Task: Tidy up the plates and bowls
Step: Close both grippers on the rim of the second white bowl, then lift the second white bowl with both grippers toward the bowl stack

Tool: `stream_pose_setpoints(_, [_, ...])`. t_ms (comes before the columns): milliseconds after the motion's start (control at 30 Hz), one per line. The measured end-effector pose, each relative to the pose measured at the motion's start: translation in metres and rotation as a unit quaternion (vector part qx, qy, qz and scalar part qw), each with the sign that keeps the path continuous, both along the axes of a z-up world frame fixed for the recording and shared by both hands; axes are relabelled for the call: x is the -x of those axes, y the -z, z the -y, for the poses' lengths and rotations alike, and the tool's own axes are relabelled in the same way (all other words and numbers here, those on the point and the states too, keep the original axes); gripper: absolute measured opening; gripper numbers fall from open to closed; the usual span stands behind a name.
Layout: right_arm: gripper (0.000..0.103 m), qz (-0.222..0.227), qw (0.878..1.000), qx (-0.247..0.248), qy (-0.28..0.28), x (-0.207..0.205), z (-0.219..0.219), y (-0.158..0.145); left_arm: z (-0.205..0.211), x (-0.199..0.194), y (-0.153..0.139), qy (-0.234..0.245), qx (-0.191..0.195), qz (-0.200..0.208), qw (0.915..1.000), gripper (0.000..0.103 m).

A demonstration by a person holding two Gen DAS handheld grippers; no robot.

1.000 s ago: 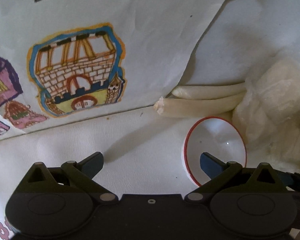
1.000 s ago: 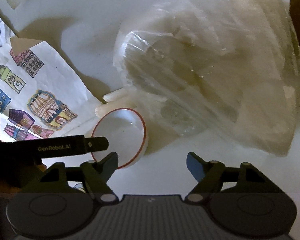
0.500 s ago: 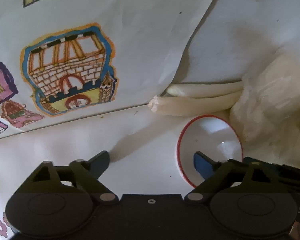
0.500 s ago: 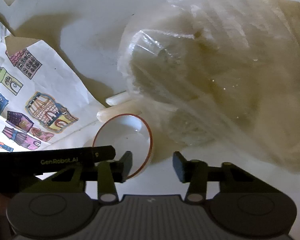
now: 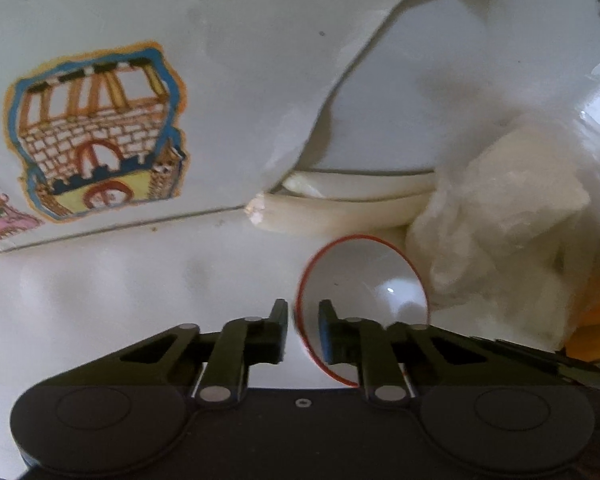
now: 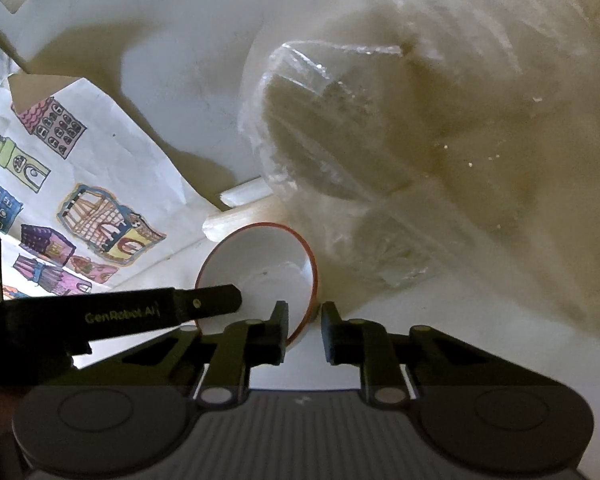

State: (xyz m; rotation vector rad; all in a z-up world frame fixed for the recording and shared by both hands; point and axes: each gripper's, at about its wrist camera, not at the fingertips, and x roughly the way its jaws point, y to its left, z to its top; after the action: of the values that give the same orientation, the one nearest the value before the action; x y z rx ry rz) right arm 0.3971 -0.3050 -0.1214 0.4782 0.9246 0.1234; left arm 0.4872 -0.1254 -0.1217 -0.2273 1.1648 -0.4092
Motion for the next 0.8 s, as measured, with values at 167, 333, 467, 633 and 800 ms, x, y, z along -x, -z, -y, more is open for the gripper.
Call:
stream_pose_setpoints(167, [0.018,-0.001,1.000,0.002,-0.005,0.004,0.002,0.000,0.007,0.007,0.002,-0.002,0.000,-0.002,1.0000,0.016])
stream_pose_setpoints(333, [0.018,0.006,1.000,0.001,-0.007,0.017,0.006,-0.006,0.010,0.022,0.000,0.000,0.007,0.006,1.0000,0.016])
stream_pose_setpoints(467, [0.018,0.013,1.000,0.001,-0.008,0.031,0.012,-0.015,0.014,0.037,-0.015,0.002,0.014,0.018,0.9997,0.016])
stream_pose_setpoints(633, [0.018,0.026,1.000,-0.003,-0.003,0.051,0.024,-0.027,0.023,0.054,-0.032,0.010,0.019,0.030,0.9993,0.016])
stream_pose_setpoints(800, [0.018,0.043,0.999,0.000,-0.001,0.072,0.036,-0.042,0.031,0.073,-0.051,0.015,0.023,0.040,0.9988,0.016])
